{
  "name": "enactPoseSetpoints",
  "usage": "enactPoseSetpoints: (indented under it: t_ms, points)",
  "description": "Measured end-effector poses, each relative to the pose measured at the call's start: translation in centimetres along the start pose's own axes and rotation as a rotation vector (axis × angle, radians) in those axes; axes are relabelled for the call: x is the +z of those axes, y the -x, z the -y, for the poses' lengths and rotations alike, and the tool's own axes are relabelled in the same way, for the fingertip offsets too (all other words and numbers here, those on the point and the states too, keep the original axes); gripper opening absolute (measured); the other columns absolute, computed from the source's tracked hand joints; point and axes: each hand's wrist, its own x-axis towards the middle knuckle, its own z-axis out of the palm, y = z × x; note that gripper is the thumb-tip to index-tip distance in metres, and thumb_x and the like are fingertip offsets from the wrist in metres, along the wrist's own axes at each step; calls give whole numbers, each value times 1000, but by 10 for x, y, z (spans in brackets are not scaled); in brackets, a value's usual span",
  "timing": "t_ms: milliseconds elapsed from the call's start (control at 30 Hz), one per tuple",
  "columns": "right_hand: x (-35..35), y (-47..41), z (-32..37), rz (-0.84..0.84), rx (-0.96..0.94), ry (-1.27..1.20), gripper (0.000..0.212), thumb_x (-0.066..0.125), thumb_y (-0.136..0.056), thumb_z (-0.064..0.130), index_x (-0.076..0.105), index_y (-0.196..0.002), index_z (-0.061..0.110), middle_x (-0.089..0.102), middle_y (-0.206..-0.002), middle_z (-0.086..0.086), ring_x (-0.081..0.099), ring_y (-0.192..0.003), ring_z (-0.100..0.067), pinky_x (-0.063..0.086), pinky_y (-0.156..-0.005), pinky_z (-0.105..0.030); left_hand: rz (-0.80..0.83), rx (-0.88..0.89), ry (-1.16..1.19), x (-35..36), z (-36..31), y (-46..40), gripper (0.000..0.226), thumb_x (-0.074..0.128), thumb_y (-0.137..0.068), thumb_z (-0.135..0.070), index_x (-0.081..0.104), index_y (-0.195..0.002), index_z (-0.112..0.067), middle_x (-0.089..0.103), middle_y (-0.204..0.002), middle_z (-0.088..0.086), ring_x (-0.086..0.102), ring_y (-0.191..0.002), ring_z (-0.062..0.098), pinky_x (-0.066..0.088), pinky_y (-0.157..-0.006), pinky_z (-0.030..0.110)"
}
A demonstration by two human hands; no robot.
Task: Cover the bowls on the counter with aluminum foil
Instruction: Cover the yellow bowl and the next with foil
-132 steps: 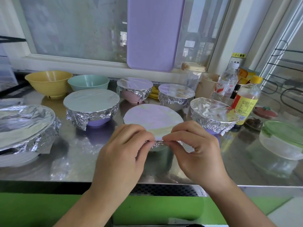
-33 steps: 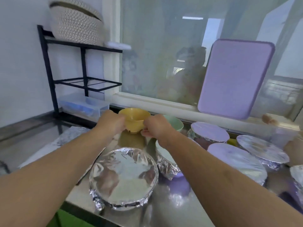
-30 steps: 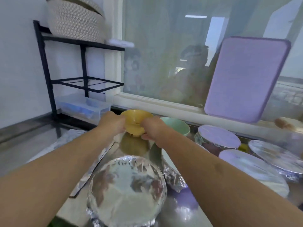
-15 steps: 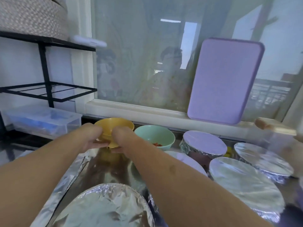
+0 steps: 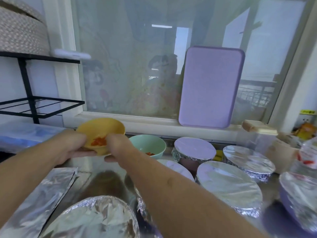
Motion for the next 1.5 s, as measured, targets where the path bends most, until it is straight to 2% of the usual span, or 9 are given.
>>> enactPoseSetpoints:
  t_ms: [133,233,333,533,867,1067,1267,1367,1500]
  points:
    - [-38,68,20,-255,-65,59,46,41,-88,23,62,-119,-3,70,-109,-25,73,-72,-39,59,-47,-38,15,73,-25,1,-31,64,19,46,-100,7,56,-116,9,73,-97,28,77,-75,39,61,-49,30]
    - [-83,149,16,-385,-220,145,38,36,-86,36,56,-108,11,66,-114,-19,75,-82,-38,60,-62,-41,93,166,-20,25,-54,136,26,47,-94,8,59,-117,11,75,-91,30,78,-70,36,64,-56,34]
    - [-132,231,-8,-519,-304,30,25,40,-98,37,54,-102,17,65,-94,-18,64,-54,-23,48,-52,-33,172,256,-32,71,-58,208,29,47,-93,4,57,-119,12,71,-103,34,76,-66,35,64,-56,38]
    - [-213,367,-109,-724,-244,-84,34,46,-107,39,58,-101,8,55,-63,-18,54,-47,-27,39,-45,-33,240,461,-219,184,12,325,29,50,-87,-33,65,-84,-9,72,-64,5,76,-66,31,62,-77,51]
    - [-244,411,-233,-787,-87,-122,41,39,-109,50,64,-101,18,58,-66,-14,58,-48,-25,45,-50,-30,203,539,-121,270,149,363,42,42,-97,-60,62,-82,-26,66,-76,3,67,-75,20,56,-75,52]
    - [-238,411,-227,-753,-31,-240,58,32,-106,67,69,-101,23,56,-57,-14,54,-44,-21,40,-47,-29,260,482,33,271,164,362,40,43,-96,-58,69,-94,-28,71,-85,0,69,-75,10,53,-67,20]
    - [-237,427,-234,-968,-178,-232,45,43,-99,63,71,-97,27,67,-76,-16,53,-57,-26,44,-63,-40,249,417,199,252,174,357,35,51,-103,-56,72,-103,-27,73,-87,6,71,-82,25,58,-81,43]
    - [-216,442,-223,-1146,-340,-84,31,52,-92,52,66,-103,28,67,-86,-10,56,-74,-34,47,-73,-52,224,446,231,225,187,363,21,59,-106,-29,74,-92,-23,71,-83,9,68,-79,27,57,-76,44]
    - [-152,439,-180,-951,-519,73,13,62,-92,29,66,-101,21,59,-68,-9,50,-58,-23,40,-61,-32,126,459,249,166,192,362,27,59,-103,-12,71,-80,-17,65,-74,14,61,-71,25,51,-69,38]
